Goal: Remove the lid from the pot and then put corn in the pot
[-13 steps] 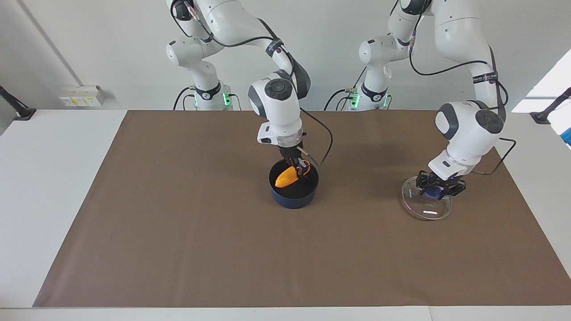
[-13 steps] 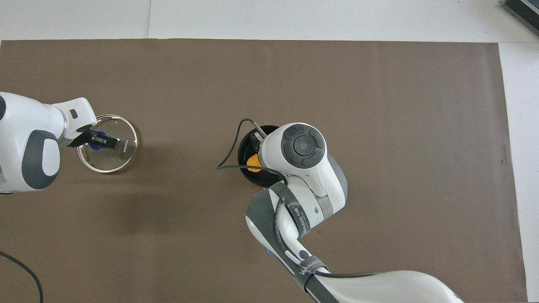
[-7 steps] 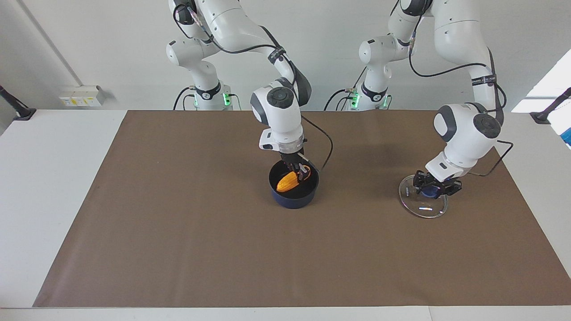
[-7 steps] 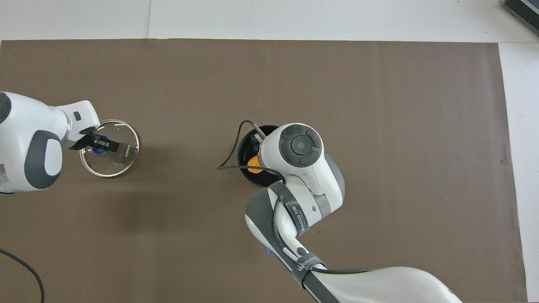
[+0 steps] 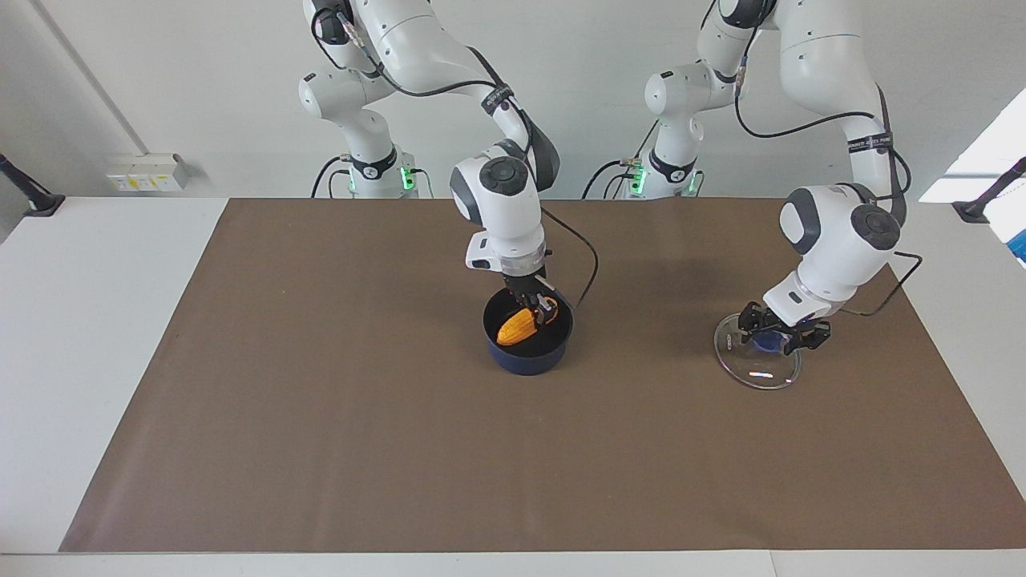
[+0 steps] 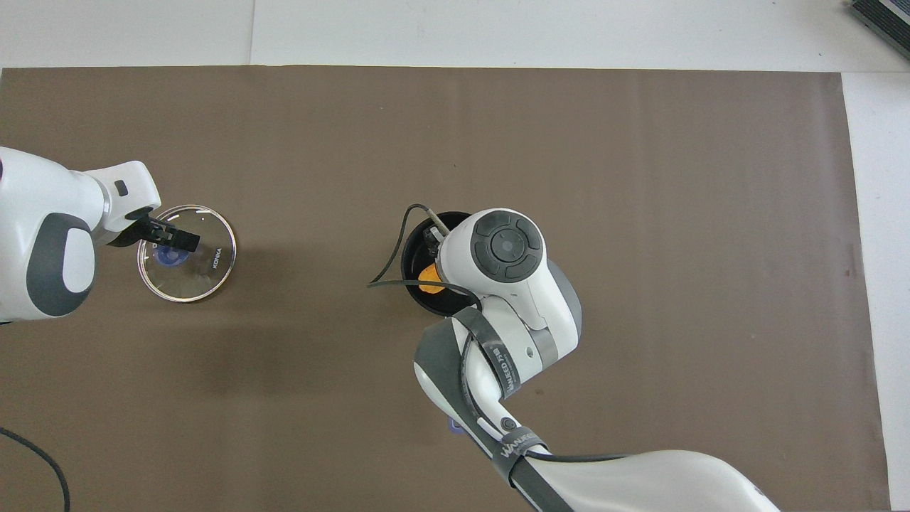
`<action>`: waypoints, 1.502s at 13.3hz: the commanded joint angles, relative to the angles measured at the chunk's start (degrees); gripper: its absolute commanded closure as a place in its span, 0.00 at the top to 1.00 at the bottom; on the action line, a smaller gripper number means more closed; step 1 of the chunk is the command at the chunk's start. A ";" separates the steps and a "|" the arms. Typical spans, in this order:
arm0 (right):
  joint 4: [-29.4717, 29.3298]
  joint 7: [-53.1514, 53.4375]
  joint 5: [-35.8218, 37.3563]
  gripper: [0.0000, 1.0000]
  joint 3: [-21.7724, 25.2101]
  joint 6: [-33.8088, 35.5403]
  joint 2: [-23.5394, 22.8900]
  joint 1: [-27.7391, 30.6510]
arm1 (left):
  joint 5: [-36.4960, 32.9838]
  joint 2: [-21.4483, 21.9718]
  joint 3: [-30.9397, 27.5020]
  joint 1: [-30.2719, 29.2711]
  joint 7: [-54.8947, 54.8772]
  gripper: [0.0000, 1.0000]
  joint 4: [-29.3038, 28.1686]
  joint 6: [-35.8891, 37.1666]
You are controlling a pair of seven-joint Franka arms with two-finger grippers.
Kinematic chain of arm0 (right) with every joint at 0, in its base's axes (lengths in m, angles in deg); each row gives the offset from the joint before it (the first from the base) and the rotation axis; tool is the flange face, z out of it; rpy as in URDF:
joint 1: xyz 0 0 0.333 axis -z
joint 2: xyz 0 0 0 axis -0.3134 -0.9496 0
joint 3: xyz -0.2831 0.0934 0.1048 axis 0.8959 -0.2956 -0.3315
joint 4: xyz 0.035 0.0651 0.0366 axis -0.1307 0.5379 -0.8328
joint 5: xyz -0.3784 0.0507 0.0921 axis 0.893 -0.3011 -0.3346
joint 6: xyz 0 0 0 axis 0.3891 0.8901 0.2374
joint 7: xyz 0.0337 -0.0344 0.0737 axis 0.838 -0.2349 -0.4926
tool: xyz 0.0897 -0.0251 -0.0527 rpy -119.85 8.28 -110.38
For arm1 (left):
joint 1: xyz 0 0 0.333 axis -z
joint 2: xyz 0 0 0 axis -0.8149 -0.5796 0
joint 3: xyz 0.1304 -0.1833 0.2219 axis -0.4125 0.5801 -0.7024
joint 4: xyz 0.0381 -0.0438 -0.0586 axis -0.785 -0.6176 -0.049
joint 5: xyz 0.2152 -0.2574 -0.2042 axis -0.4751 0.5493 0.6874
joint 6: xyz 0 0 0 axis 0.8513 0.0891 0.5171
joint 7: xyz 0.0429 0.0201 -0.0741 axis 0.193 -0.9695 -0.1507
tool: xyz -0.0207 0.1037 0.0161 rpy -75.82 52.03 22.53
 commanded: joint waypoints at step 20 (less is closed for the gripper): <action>-0.46 -39.37 0.33 1.00 1.02 20.91 19.10 18.03 | -0.02 13.76 0.06 4.04 8.17 1.00 27.16 44.37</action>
